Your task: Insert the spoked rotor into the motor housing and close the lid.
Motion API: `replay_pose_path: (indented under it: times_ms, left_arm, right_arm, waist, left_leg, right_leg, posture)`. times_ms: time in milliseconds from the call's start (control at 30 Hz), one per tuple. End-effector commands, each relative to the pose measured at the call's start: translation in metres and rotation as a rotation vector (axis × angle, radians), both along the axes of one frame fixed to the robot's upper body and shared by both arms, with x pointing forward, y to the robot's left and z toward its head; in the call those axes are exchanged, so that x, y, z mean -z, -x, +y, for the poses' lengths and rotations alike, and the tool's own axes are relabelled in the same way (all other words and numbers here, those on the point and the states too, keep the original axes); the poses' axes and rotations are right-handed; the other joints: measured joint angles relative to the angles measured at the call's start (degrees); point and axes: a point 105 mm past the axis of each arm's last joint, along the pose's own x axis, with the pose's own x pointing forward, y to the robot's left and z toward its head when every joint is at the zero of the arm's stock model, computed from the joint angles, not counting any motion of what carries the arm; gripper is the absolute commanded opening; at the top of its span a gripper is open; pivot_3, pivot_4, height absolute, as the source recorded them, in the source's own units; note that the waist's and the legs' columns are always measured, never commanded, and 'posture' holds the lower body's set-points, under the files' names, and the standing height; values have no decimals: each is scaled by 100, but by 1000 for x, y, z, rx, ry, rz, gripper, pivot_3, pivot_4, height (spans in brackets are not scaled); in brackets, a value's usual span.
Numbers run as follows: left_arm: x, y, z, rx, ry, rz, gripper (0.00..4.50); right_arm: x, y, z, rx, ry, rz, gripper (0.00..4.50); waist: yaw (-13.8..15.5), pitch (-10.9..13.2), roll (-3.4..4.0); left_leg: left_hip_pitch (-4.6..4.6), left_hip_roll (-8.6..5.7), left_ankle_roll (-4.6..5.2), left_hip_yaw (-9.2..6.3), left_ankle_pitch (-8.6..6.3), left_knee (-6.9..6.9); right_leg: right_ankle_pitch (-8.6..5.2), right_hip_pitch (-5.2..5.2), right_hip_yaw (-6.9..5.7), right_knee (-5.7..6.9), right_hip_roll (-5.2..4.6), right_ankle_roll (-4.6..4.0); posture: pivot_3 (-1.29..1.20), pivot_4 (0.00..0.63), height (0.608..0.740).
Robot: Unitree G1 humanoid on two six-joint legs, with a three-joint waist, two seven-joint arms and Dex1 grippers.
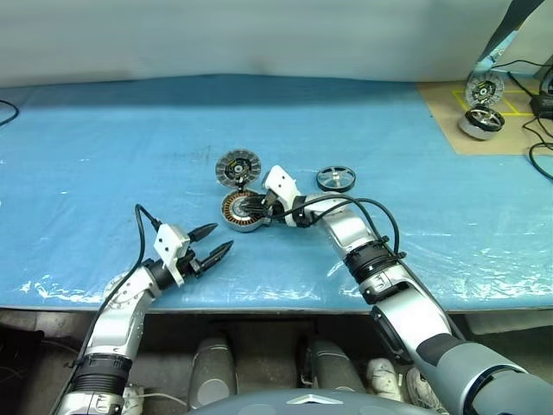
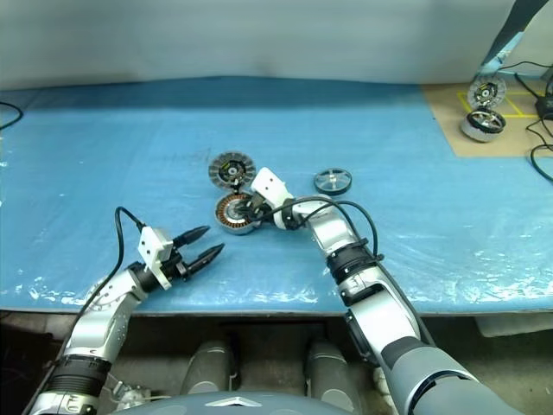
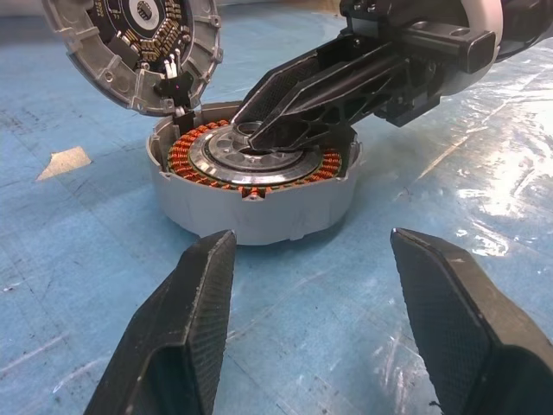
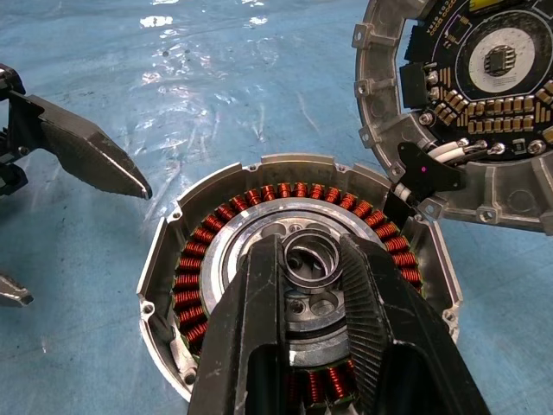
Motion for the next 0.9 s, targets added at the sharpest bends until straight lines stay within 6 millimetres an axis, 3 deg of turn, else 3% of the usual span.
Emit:
replay_pose_path:
  times_ms: [33,900]
  left_arm:
    - [-8,1,-3,11,-6,-42,2977]
    - [-7,1,0,5,-19,-36,2977]
  right_arm:
    - [-3,3,5,-23,-4,-16,556]
    - [8,7,12,-36,30,-12,556]
  waist:
    - [0,0,0]
    - [-12,0,0]
  left_leg:
    - [0,0,0,0,0,0]
    - [18,0,0,7,-1,13]
  right_leg:
    - [0,0,0,0,0,0]
    - [-2,-1,16,33,0,-4]
  posture:
    - [0,150,740]
    - [0,150,740]
